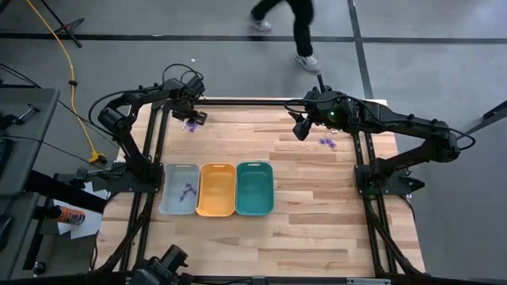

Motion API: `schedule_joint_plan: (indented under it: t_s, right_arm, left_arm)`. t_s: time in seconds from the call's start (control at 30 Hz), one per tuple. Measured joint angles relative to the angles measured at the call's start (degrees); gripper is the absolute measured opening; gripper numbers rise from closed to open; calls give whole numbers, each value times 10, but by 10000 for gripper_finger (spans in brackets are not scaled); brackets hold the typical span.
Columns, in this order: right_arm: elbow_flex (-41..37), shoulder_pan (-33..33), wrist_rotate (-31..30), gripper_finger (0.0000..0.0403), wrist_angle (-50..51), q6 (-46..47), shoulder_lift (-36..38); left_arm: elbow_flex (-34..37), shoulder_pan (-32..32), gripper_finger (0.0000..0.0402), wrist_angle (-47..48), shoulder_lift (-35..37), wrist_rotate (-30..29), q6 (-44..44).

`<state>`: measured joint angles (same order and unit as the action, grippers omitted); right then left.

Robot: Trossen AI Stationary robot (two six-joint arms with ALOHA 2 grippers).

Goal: Sort Halloween decoration
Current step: Put the purple witch hat toy into the white bin

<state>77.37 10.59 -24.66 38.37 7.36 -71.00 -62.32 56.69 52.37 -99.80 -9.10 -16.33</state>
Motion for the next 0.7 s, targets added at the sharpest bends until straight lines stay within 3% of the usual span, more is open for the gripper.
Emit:
schedule_joint_plan:
  t_s: [0.23, 0.7]
  right_arm:
    - [0, 0, -1, 233, 0, 3, 0]
    - [0, 0, -1, 233, 2, 17, 0]
  left_arm:
    - [0, 0, 91, -9, 0, 2, -28]
    - [40, 0, 85, -32, 0, 2, -61]
